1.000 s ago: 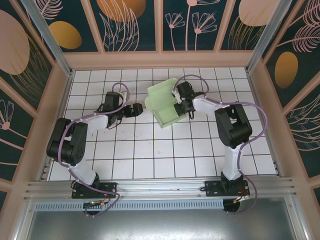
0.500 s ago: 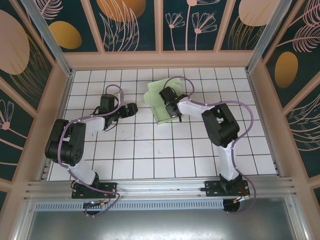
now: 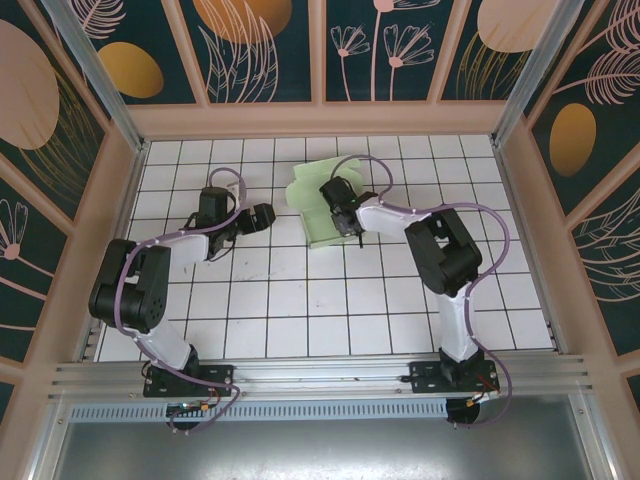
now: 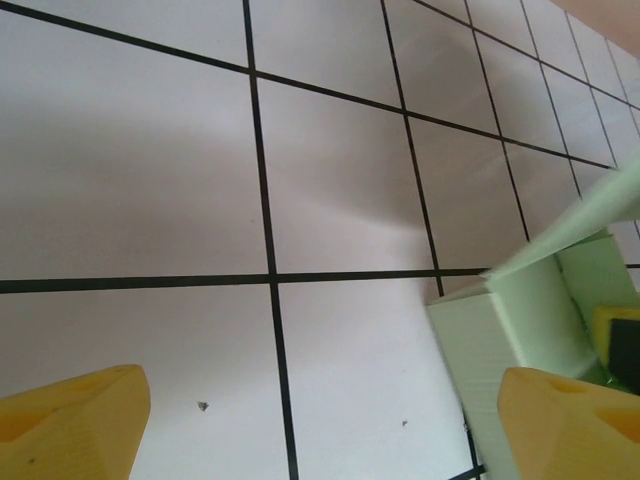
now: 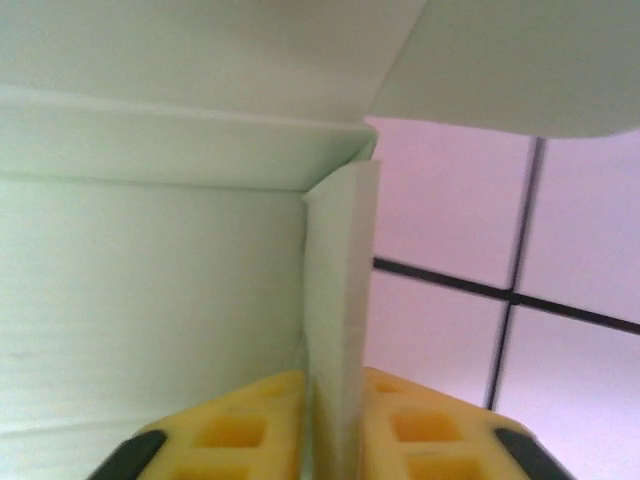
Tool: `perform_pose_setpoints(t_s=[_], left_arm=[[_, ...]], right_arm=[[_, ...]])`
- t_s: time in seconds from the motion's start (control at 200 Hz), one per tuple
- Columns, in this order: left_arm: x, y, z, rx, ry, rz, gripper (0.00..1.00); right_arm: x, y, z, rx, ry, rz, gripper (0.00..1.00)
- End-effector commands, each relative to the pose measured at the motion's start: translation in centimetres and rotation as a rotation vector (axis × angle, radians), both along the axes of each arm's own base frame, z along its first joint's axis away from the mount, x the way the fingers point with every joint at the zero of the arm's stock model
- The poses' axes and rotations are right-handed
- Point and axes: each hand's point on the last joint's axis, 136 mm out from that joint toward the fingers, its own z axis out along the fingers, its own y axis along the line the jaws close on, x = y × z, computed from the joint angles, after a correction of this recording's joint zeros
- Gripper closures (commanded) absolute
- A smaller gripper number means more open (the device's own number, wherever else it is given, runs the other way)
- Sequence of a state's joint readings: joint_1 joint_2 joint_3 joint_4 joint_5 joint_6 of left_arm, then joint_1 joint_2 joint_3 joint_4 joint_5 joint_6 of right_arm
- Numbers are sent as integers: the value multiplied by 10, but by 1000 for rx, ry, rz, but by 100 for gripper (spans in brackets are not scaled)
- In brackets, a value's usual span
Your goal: Fold the paper box
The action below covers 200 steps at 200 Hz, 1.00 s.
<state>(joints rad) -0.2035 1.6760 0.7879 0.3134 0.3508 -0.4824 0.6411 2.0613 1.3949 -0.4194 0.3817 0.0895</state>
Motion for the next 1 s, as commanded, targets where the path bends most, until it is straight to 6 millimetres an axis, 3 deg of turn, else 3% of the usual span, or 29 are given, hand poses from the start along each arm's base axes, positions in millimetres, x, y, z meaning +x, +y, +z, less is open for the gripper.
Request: perform_pose_setpoints(t_s=[0.0,0.185,0.46,0.826,0.891,0.911,0.996], left_arm=[[-1,-2,18,-8,-53,-25,10],[-4,-2,23,-4,-59,-34,10],[0,-5,34,-14,-91,-50,9],[4,-15,56,-5,-190,-126,9],[6,-20,62,3,-211,-163,9],[6,-21,65,5,-222,-176,9],[9,-28,71,33,-253,-230,12]], right_arm=[[-26,10,-12,82,120,35,69],[-22,9,7,124,79,40,64],[-20,16,33,238,29,48,38],[-7,19,87,461,-98,77,34],[-13,29,95,520,-91,132,34],[-7,19,97,524,-100,114,33],[-6,12,104,525,-121,132,32]])
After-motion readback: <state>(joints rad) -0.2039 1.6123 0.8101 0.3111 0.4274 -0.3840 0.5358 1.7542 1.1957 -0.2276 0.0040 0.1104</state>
